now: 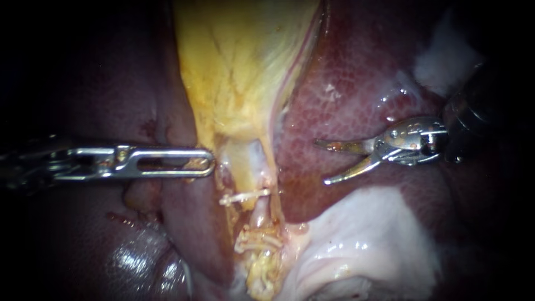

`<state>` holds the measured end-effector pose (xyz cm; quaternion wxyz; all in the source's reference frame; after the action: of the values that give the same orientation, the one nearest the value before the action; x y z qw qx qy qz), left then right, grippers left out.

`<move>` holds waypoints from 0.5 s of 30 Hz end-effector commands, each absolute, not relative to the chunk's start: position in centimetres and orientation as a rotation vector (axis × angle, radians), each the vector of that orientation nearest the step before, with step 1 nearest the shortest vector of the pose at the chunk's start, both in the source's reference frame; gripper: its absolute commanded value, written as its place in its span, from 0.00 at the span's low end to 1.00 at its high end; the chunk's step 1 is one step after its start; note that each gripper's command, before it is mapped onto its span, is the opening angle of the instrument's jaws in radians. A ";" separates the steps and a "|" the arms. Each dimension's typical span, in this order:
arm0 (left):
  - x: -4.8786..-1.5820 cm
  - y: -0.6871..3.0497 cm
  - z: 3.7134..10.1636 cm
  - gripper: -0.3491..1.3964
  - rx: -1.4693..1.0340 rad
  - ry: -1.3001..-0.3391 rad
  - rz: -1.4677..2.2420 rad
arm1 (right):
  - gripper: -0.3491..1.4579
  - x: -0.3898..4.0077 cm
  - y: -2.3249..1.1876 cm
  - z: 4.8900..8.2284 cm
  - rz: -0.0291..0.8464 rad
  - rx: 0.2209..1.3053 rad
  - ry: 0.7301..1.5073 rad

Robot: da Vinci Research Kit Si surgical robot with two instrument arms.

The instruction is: Go back from the cut left tube

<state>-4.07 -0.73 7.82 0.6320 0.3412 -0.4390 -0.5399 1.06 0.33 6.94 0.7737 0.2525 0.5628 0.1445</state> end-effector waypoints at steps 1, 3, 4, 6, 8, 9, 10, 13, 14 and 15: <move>-4.09 -0.73 7.82 0.00 0.785 -1.002 -1.233 | 0.99 1.05 0.33 6.94 0.312 0.548 1.220; -4.13 -0.74 7.82 0.00 0.784 -1.002 -1.233 | 0.99 1.05 0.33 6.94 0.312 0.548 1.220; -4.13 -0.74 7.82 0.00 0.784 -1.002 -1.232 | 0.99 1.04 0.33 6.94 0.312 0.548 1.220; -4.13 -0.74 7.82 0.00 0.784 -1.002 -1.232 | 0.99 1.04 0.33 6.94 0.312 0.548 1.220; -4.12 -0.74 7.82 0.00 0.785 -1.002 -1.232 | 0.99 1.04 0.33 6.93 0.312 0.548 1.220; -4.12 -0.74 7.82 0.00 0.785 -1.002 -1.232 | 0.99 1.04 0.33 6.93 0.312 0.548 1.220; -4.12 -0.74 7.82 0.00 0.785 -1.002 -1.232 | 0.99 1.04 0.33 6.93 0.311 0.548 1.220; -4.11 -0.74 7.81 0.00 0.785 -1.002 -1.231 | 0.99 1.04 0.33 6.92 0.311 0.549 1.220; -4.11 -0.74 7.81 0.00 0.785 -1.002 -1.231 | 0.99 1.04 0.33 6.92 0.311 0.549 1.220; -4.10 -0.75 7.81 0.00 0.786 -1.002 -1.231 | 0.99 1.05 0.33 6.92 0.312 0.548 1.220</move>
<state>-4.08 -0.75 7.81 0.6330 0.3437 -0.4377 -0.5381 1.04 0.33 6.92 0.7733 0.2533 0.5632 0.1437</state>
